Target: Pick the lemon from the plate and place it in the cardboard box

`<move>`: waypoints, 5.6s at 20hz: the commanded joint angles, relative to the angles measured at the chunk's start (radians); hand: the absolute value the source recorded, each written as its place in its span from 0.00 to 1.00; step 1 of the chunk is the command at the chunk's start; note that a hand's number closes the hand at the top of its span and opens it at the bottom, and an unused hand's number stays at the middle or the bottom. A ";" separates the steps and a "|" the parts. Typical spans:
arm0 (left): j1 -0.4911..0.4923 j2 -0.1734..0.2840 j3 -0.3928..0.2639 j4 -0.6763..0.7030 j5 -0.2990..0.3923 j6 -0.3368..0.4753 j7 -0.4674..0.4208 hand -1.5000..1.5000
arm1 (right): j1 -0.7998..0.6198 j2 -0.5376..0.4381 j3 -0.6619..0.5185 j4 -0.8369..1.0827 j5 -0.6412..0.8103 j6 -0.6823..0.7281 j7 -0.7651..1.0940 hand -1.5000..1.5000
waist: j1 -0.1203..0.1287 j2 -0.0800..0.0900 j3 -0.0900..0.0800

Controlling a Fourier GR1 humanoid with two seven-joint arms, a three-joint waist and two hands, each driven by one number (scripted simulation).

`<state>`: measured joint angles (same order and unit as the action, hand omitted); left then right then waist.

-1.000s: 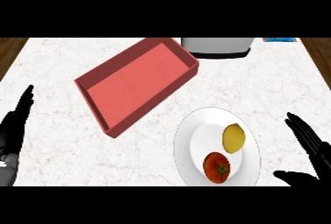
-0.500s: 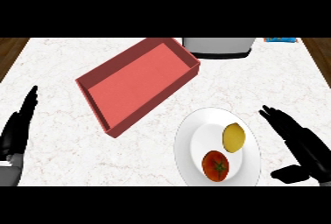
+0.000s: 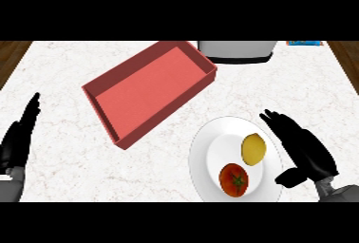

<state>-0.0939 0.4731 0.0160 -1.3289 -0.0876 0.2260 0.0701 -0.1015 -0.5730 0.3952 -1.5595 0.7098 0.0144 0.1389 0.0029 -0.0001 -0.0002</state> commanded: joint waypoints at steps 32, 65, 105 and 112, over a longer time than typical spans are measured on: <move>-0.040 -0.069 0.186 0.002 -0.105 -0.170 0.008 0.50 | -0.031 0.342 -0.109 0.150 0.335 0.108 -0.018 1.00 | -0.003 0.000 0.000; -0.007 -0.150 0.180 0.020 -0.170 -0.126 -0.041 0.50 | -0.402 0.443 -0.227 -0.152 0.431 0.161 0.123 1.00 | -0.002 0.000 0.000; -0.150 -0.165 0.116 -0.004 -0.203 -0.184 0.014 0.50 | -1.299 0.573 -0.247 1.262 -0.271 -0.399 0.244 0.00 | 0.149 0.040 -0.002; -0.158 -0.175 0.109 0.018 -0.216 -0.172 -0.001 0.50 | -1.265 0.573 -0.288 1.244 -0.324 -0.561 0.036 0.00 | 0.137 0.045 0.000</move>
<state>-0.2387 0.2983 0.1272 -1.3122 -0.2972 0.0500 0.0645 -1.3698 0.0000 0.1268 -0.3094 0.4210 -0.4813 0.2577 0.1433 0.0448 -0.0014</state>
